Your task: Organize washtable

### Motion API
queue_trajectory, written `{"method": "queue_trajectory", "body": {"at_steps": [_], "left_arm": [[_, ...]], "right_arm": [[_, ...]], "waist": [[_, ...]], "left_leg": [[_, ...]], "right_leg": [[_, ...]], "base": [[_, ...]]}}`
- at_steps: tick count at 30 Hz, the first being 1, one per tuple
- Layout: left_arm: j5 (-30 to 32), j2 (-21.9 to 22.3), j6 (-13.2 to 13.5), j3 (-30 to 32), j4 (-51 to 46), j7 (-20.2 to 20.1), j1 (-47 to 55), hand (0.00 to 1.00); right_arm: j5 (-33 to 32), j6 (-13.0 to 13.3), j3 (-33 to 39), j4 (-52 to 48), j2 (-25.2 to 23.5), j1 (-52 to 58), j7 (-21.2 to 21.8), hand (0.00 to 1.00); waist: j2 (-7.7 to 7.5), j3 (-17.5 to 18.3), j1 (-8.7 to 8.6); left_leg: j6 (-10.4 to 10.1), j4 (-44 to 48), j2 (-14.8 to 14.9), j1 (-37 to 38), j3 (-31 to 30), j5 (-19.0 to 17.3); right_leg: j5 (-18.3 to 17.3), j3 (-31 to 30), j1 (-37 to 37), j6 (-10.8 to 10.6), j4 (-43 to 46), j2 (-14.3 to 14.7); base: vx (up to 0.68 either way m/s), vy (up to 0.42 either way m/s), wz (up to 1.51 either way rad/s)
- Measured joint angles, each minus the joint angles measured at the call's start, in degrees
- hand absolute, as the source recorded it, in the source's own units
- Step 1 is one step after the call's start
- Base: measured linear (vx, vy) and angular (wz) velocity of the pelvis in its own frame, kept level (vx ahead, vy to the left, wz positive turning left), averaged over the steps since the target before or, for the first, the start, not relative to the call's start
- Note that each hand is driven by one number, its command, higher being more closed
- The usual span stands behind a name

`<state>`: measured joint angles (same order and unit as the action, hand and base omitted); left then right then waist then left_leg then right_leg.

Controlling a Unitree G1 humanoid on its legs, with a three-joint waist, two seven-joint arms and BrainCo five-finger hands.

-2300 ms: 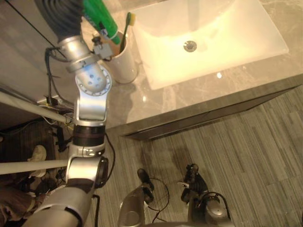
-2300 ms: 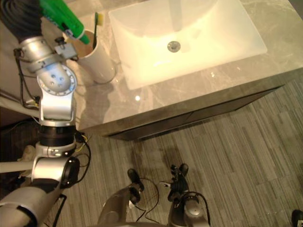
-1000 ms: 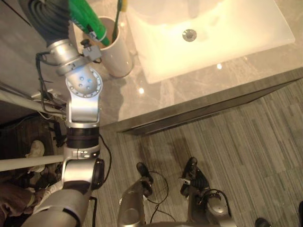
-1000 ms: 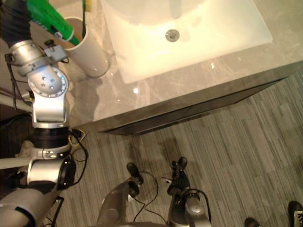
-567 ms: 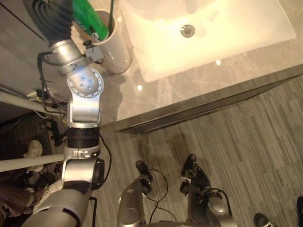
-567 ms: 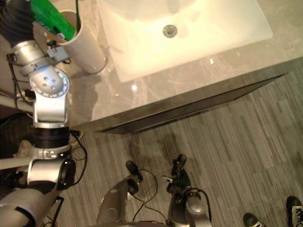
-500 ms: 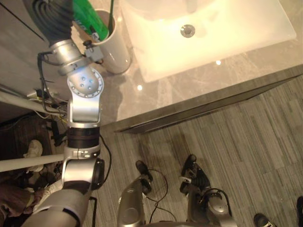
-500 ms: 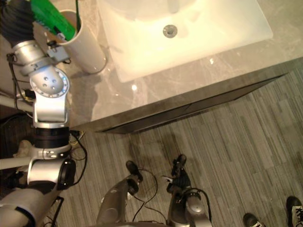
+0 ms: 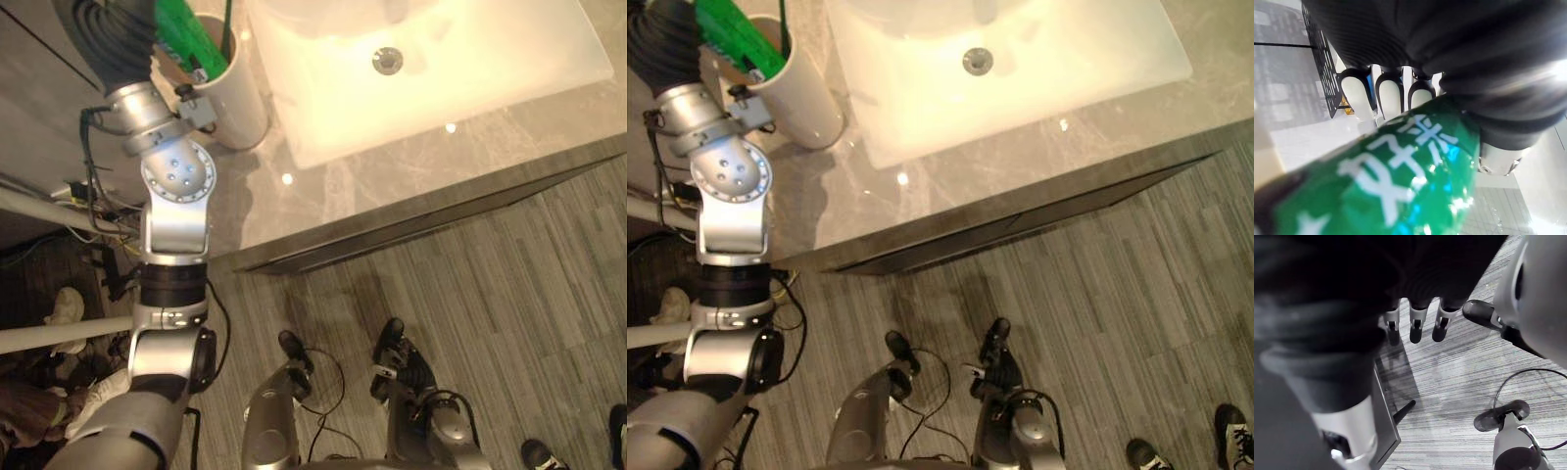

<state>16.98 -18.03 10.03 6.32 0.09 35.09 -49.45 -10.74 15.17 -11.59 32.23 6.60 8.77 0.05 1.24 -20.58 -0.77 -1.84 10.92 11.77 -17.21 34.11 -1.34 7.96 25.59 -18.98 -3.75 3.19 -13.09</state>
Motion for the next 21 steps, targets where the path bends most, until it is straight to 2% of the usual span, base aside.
{"method": "queue_trajectory", "body": {"at_steps": [21], "left_arm": [[0.0, 0.0, 0.4, -1.8, 1.7, -1.4, 2.0, 1.0]], "right_arm": [[-0.2, 0.1, 0.0, -0.3, 0.0, 0.0, -0.1, 0.0]], "waist": [[-0.55, -0.9, -0.02]], "left_leg": [[0.0, 0.1, 0.0, -0.2, -0.1, 0.0]], "right_leg": [[0.0, 0.1, -0.1, 0.0, 0.0, 0.0]], "base": [[0.0, 0.0, 0.0]]}}
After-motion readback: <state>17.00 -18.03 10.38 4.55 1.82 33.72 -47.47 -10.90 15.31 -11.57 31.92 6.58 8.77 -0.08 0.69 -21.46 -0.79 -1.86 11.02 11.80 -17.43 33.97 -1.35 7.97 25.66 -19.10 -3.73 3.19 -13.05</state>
